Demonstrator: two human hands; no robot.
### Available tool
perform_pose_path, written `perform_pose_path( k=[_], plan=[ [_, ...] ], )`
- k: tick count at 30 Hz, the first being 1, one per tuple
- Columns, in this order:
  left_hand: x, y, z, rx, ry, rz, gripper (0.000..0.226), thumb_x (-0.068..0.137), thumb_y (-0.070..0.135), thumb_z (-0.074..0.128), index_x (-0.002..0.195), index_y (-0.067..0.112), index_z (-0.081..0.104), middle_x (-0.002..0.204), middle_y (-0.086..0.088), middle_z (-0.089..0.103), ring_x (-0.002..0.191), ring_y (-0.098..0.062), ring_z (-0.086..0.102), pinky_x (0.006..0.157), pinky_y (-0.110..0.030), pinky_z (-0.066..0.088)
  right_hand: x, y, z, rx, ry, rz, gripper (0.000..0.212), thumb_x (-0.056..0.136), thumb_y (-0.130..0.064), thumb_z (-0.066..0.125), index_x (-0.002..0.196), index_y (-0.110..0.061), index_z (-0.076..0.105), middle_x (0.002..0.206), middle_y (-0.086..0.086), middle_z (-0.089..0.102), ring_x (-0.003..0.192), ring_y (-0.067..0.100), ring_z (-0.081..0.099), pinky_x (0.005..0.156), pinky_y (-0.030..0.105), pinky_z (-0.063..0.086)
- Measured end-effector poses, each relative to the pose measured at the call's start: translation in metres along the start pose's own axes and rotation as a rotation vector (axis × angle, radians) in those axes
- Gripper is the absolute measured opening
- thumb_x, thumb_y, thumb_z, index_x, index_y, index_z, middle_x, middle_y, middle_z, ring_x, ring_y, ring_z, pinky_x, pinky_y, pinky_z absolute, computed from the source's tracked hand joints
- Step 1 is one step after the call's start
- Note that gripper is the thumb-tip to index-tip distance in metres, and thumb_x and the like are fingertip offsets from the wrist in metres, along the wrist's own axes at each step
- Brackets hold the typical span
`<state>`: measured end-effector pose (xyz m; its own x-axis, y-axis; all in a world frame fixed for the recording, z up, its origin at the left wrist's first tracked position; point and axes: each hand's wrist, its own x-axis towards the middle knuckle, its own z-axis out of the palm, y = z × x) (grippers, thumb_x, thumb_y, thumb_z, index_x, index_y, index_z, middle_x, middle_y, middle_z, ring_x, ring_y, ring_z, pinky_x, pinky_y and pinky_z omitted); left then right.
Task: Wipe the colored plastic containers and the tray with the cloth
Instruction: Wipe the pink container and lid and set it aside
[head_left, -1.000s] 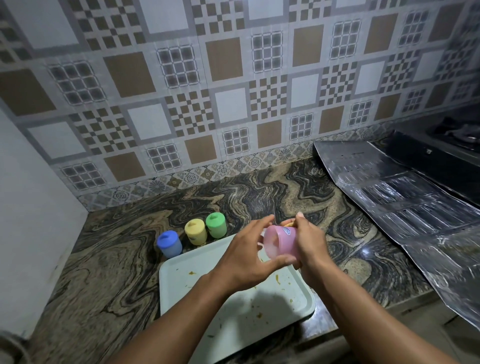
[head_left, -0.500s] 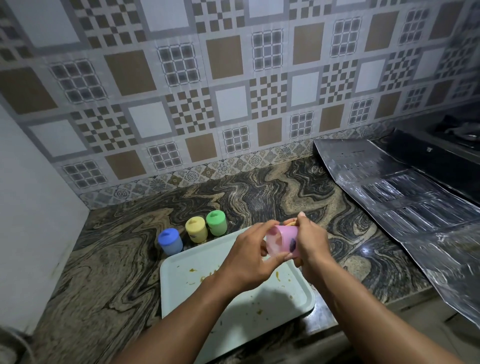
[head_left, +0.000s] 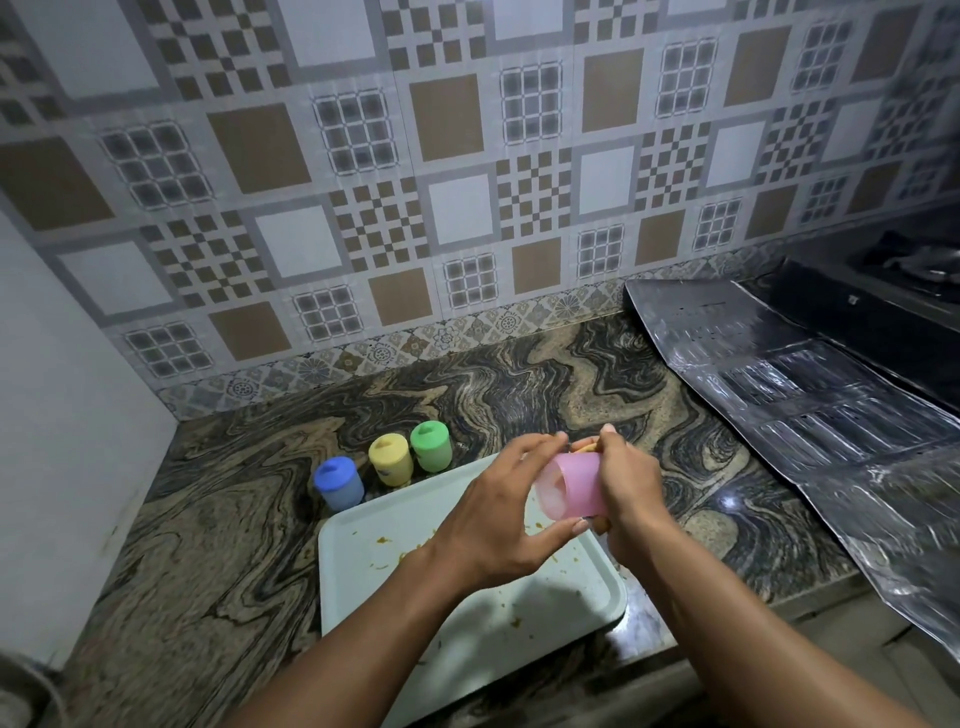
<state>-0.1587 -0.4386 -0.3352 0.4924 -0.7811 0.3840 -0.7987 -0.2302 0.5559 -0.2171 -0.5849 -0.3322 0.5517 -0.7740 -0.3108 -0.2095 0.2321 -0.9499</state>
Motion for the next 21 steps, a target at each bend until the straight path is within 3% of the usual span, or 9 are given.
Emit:
perform_pose_path(
  k=[2,4,7,9,11,13,17,19,21],
  plan=[
    [-0.001,0.001,0.001,-0.112,0.037,-0.139,0.082,0.078,0.059,0.074,0.146,0.024,0.044,0.130,0.005,0.057,0.103,-0.007,0.063,0.090,-0.027,0.056,-0.002,-0.001,0.004,-0.026,0.006,-0.046,0.048,0.098,-0.044,0.046,0.072,-0.013,0.072,0.076,0.012,0.072,0.065,0.031,0.064,0.051,0.032,0.042],
    [0.001,-0.002,0.001,-0.081,0.038,-0.086,0.070,0.080,0.046,0.077,0.140,0.021,0.049,0.120,0.005,0.059,0.097,-0.011,0.063,0.086,-0.033,0.056,-0.002,-0.003,0.007,-0.041,0.005,-0.060,0.047,0.101,-0.041,0.045,0.076,-0.012,0.072,0.075,0.010,0.070,0.064,0.028,0.062,0.052,0.031,0.044],
    [0.005,-0.010,-0.004,0.108,-0.016,0.133,0.070,0.084,0.037,0.074,0.145,0.016,0.044,0.136,0.003,0.049,0.119,-0.016,0.055,0.097,-0.034,0.050,0.001,-0.007,0.010,-0.005,-0.009,0.025,0.045,0.099,-0.041,0.047,0.071,-0.013,0.069,0.071,0.010,0.065,0.055,0.027,0.057,0.040,0.025,0.036],
    [0.008,-0.015,-0.007,0.074,0.003,0.058,0.084,0.082,0.053,0.074,0.149,0.017,0.039,0.142,0.004,0.046,0.125,-0.010,0.051,0.101,-0.027,0.047,0.007,-0.006,0.015,0.006,-0.013,0.050,0.046,0.098,-0.042,0.046,0.070,-0.013,0.069,0.071,0.012,0.066,0.054,0.027,0.056,0.044,0.026,0.038],
    [0.012,-0.019,-0.007,-0.047,0.040,-0.087,0.084,0.078,0.061,0.074,0.145,0.020,0.045,0.130,0.010,0.054,0.109,-0.001,0.056,0.091,-0.021,0.050,0.015,-0.004,0.022,0.013,0.005,0.040,0.047,0.096,-0.044,0.046,0.068,-0.015,0.071,0.072,0.012,0.070,0.059,0.030,0.061,0.051,0.031,0.042],
    [0.017,-0.026,-0.006,-0.030,0.032,-0.055,0.066,0.080,0.050,0.077,0.135,0.020,0.053,0.113,0.010,0.059,0.089,-0.001,0.056,0.082,-0.022,0.050,0.020,-0.004,0.028,-0.021,0.024,0.016,0.047,0.091,-0.049,0.045,0.067,-0.019,0.073,0.073,0.009,0.073,0.066,0.033,0.066,0.055,0.035,0.044],
    [0.032,-0.047,-0.009,0.184,-0.049,0.196,0.073,0.084,0.039,0.073,0.147,0.023,0.039,0.139,0.003,0.048,0.120,-0.018,0.055,0.098,-0.032,0.049,0.039,-0.007,0.033,-0.003,0.026,0.084,0.049,0.096,-0.044,0.048,0.064,-0.014,0.070,0.072,0.011,0.068,0.063,0.031,0.061,0.046,0.029,0.037],
    [0.042,-0.052,-0.012,0.075,-0.031,0.054,0.084,0.082,0.054,0.072,0.151,0.025,0.035,0.143,0.006,0.046,0.125,-0.012,0.052,0.103,-0.029,0.047,0.050,-0.010,0.039,-0.027,0.016,0.088,0.049,0.095,-0.045,0.047,0.068,-0.014,0.072,0.074,0.014,0.071,0.062,0.032,0.063,0.044,0.029,0.038],
    [0.051,-0.059,-0.013,-0.004,-0.014,-0.040,0.082,0.081,0.059,0.072,0.147,0.023,0.042,0.130,0.006,0.054,0.111,-0.009,0.055,0.099,-0.032,0.049,0.061,-0.012,0.048,-0.052,0.016,0.067,0.049,0.094,-0.047,0.046,0.070,-0.015,0.073,0.077,0.015,0.073,0.063,0.031,0.063,0.046,0.031,0.039]
  ],
)
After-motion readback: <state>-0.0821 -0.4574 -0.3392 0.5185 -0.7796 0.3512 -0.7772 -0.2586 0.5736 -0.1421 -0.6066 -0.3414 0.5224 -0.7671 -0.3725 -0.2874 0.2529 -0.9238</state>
